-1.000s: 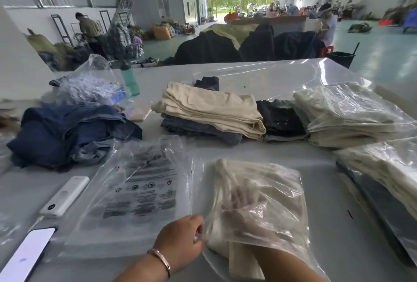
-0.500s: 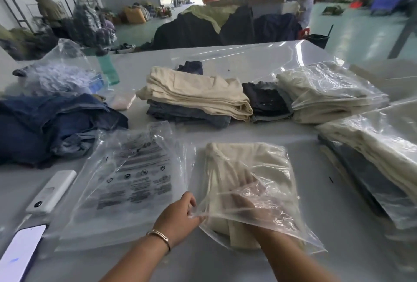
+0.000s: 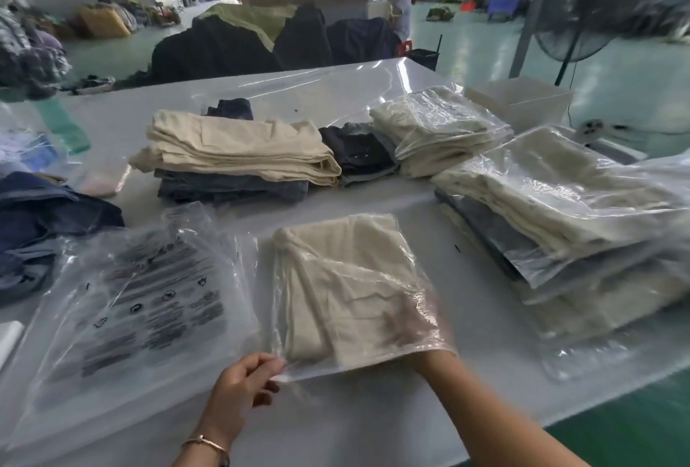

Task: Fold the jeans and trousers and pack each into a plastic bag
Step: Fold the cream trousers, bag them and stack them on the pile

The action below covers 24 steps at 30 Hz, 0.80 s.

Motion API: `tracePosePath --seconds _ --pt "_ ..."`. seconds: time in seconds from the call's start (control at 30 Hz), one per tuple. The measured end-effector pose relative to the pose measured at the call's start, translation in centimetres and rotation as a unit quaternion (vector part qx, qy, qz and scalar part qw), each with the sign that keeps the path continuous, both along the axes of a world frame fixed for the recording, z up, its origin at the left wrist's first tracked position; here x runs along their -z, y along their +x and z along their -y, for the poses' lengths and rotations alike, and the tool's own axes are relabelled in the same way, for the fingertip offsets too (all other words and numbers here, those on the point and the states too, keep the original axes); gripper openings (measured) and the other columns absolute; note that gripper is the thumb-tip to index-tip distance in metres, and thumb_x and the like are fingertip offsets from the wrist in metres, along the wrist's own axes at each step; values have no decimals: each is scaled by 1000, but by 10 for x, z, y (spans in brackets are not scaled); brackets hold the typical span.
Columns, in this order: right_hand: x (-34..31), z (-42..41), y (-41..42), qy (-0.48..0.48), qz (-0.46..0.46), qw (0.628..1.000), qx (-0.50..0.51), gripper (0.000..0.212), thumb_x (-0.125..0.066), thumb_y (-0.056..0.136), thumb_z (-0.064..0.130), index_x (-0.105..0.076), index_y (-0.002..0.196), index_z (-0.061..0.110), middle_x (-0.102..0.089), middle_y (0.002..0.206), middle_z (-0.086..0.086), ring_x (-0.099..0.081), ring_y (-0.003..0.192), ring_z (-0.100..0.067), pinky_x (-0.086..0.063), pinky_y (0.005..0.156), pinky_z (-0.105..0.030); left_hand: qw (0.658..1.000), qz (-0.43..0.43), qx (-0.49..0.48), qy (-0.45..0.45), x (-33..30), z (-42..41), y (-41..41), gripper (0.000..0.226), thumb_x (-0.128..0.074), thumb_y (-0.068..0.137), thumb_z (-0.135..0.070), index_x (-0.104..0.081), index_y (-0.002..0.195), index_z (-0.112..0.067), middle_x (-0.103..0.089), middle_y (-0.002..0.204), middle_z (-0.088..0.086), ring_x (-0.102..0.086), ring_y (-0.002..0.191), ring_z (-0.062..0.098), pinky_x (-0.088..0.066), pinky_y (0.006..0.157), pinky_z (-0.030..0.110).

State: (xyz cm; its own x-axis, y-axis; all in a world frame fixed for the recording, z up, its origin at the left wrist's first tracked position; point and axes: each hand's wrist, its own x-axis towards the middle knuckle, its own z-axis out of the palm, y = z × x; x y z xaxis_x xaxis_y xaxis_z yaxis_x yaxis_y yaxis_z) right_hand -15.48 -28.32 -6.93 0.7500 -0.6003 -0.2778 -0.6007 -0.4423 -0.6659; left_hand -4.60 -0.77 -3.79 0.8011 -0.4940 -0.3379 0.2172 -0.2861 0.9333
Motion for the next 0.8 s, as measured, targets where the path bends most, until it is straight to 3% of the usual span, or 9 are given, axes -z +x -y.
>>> tracePosePath --seconds 0.1,0.13,0.2,0.23,0.3,0.4,0.53,0.63,0.8 --pt "-3 -14 -26 -283 85 955 -38 61 -32 99 50 0 150 38 17 157 -1 1 148 -16 -4 117 -25 998 42 -42 24 8 -5 0 9 -68 80 7 -66 84 0 -62 64 5 -54 57 19 -45 49 21" --pt "-2 -19 -36 -319 137 936 -55 61 -27 100 50 5 150 37 -1 154 -19 12 147 -13 -3 116 -29 997 50 -50 26 11 -8 -1 15 -69 79 9 -65 87 -3 -62 67 6 -55 59 20 -46 51 23" --pt "-1 -29 -51 -262 140 951 -86 72 -40 99 44 9 151 31 30 133 29 16 144 -16 2 118 -31 996 40 -75 24 18 -13 -5 23 -68 78 11 -63 91 -7 -62 72 9 -55 60 21 -46 49 23" --pt "1 -34 -55 -238 102 961 -102 77 -46 97 43 6 152 26 25 151 7 14 146 -18 7 117 -29 995 29 -91 24 23 -14 -8 24 -68 78 12 -62 92 -7 -63 73 10 -55 60 21 -47 47 21" --pt "3 -40 -67 -268 100 953 -99 66 -50 92 43 -28 149 19 -3 158 0 -4 148 -19 -2 117 -23 992 -3 -126 21 32 -17 -13 22 -68 78 11 -61 92 -6 -65 71 10 -54 55 19 -46 41 17" --pt "5 -52 -92 -332 134 925 -124 57 -71 75 37 -64 125 11 -53 138 -10 -34 131 -15 -19 107 -26 991 -10 -126 37 42 -25 -17 7 -69 82 3 -63 83 0 -61 56 8 -50 46 15 -43 39 17" --pt "16 -63 -121 -231 99 967 37 52 -75 76 11 -61 126 12 -59 132 -7 -57 116 -24 -49 86 -33 996 11 -65 62 42 -39 -15 17 -68 86 -9 -63 72 0 -57 51 3 -47 41 11 -38 40 17" --pt "15 -84 -122 -172 105 965 168 45 -64 76 -5 -62 120 6 -62 124 -12 -59 111 -32 -48 87 -39 997 -8 -58 42 40 -43 -12 19 -63 90 -7 -59 72 -1 -52 49 3 -44 38 10 -33 37 16" --pt "3 -148 -96 -164 153 963 149 23 -69 77 -1 -70 96 11 -68 95 -3 -62 86 -21 -52 73 -33 997 -70 -38 0 33 -49 -11 18 -57 92 -3 -56 74 0 -55 52 7 -47 36 10 -35 33 18"
